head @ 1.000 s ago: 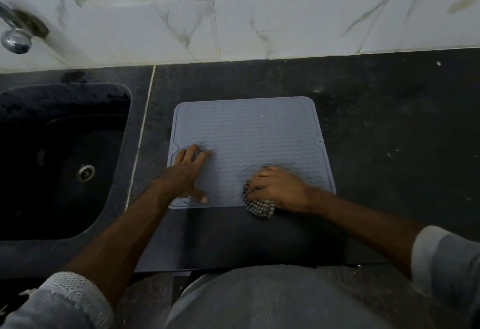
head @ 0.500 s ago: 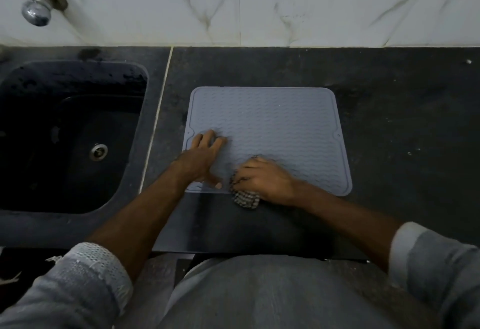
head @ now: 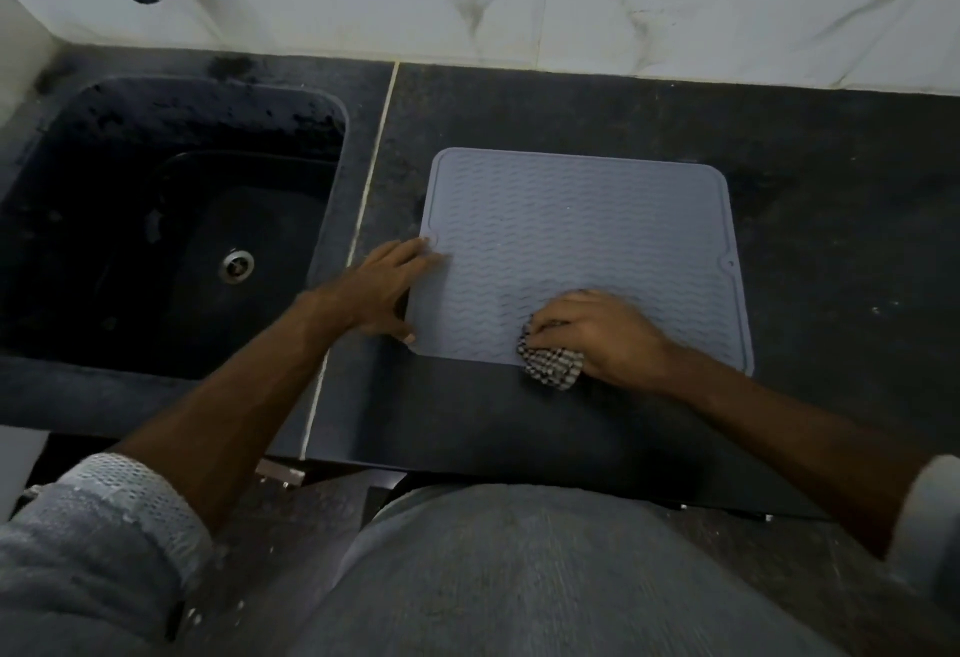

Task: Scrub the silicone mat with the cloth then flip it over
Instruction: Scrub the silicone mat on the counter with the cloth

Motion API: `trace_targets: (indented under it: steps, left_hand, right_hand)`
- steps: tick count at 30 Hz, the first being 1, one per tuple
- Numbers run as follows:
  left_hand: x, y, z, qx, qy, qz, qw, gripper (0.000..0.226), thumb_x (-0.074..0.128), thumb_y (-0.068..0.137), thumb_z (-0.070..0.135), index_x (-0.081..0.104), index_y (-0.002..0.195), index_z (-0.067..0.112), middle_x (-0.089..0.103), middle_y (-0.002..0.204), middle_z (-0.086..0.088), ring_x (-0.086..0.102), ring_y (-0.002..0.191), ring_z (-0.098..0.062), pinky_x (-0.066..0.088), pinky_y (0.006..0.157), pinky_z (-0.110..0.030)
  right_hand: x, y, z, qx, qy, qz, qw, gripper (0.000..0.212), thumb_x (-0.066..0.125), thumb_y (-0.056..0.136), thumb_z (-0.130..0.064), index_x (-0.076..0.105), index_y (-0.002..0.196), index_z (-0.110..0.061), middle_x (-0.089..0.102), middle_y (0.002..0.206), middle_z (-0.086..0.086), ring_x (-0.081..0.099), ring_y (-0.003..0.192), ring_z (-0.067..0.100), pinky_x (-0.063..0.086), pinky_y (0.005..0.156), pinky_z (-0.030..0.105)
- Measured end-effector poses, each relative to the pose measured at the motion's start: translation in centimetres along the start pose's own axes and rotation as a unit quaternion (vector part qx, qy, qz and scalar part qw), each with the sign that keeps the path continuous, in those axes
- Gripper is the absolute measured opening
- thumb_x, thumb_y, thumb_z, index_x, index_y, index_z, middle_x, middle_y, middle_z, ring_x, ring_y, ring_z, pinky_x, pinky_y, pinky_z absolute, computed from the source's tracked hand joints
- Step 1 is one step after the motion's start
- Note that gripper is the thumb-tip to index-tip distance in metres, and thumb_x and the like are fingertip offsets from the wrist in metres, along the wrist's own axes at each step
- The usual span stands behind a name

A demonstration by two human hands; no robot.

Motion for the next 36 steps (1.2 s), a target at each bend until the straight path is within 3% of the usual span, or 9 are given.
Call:
trace_targets:
  steps: [3,6,9,17,25,29,36]
  left_hand:
    - [0.3,-0.2,-0.6,-0.009,0.034,-0.011,0.999,0.116,0.082,0.068,0.041,0.003,0.153,0.032,-0.007,0.161,0.001,-0.005,0.147,-0.031,0.008,0.116,-0.056]
    - [0.3,-0.1,-0.3,-0.011,0.055,0.005,0.998,0.118,0.083,0.065,0.045,0.005,0.153,0.031,-0.005,0.161,0.001,-0.004,0.147,-0.029,0.004,0.116,-0.055]
    - [0.2,-0.1,-0.3,-0.014,0.062,0.015,0.998,0.119,0.084,0.063,0.046,0.006,0.152,0.031,-0.002,0.161,0.002,0.0,0.147,-0.027,0.003,0.116,-0.054]
    - [0.3,0.2,-0.5,-0.004,0.043,0.016,0.999,0.116,0.084,0.063,0.041,0.009,0.151,0.032,0.002,0.16,0.0,0.004,0.146,-0.027,0.002,0.115,-0.058]
    - [0.2,0.1,0.0,-0.017,0.06,0.021,0.998,0.117,0.085,0.063,0.038,0.009,0.152,0.028,0.002,0.16,0.0,0.006,0.146,-0.027,0.004,0.116,-0.057]
    - [0.1,0.0,-0.1,-0.013,0.042,0.016,0.999,0.12,0.086,0.061,0.04,0.009,0.152,0.028,0.001,0.16,0.0,0.005,0.146,-0.028,0.004,0.116,-0.059]
    - [0.0,0.1,0.2,-0.019,0.036,0.009,0.999,0.119,0.086,0.062,0.036,0.009,0.152,0.03,0.0,0.16,0.0,0.003,0.147,-0.028,0.0,0.115,-0.058]
  right_hand:
    - [1.1,5.0,-2.2,-0.01,-0.011,-0.028,0.999,0.031,0.065,0.084,-0.018,0.066,0.115,-0.017,0.063,0.121,0.006,0.057,0.11,0.027,0.041,0.092,0.039]
    - [2.9,9.4,-4.1,-0.004,-0.036,-0.068,0.997,0.033,0.054,0.091,-0.026,0.06,0.123,-0.021,0.057,0.129,0.001,0.047,0.119,0.023,0.03,0.098,0.034]
    - [4.3,10.7,-4.7,0.006,-0.053,-0.093,0.994,0.033,0.05,0.093,-0.026,0.057,0.126,-0.023,0.056,0.131,-0.001,0.045,0.121,0.021,0.027,0.101,0.032]
    - [2.3,3.6,-0.8,0.002,-0.062,-0.121,0.991,0.034,0.064,0.08,-0.014,0.066,0.114,-0.018,0.063,0.118,0.005,0.056,0.11,0.027,0.044,0.09,0.041]
    - [4.8,12.5,-5.3,-0.021,-0.023,-0.063,0.998,0.028,0.055,0.091,-0.022,0.064,0.117,-0.018,0.061,0.12,0.003,0.05,0.115,0.023,0.038,0.098,0.037]
    - [4.7,10.4,-4.0,-0.005,-0.012,-0.065,0.998,0.029,0.054,0.091,-0.021,0.063,0.118,-0.019,0.06,0.124,0.002,0.047,0.119,0.023,0.033,0.103,0.037]
    - [2.4,2.4,-0.8,-0.029,-0.042,-0.018,0.999,0.038,0.08,0.064,-0.006,0.072,0.101,-0.013,0.07,0.105,0.005,0.064,0.1,0.027,0.051,0.08,0.041]
Point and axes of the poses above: each hand's wrist, its own y-axis towards the middle knuckle, its own x-axis out of the palm, z = x × y, the point moved 4 cm from there along y, towards the middle knuckle
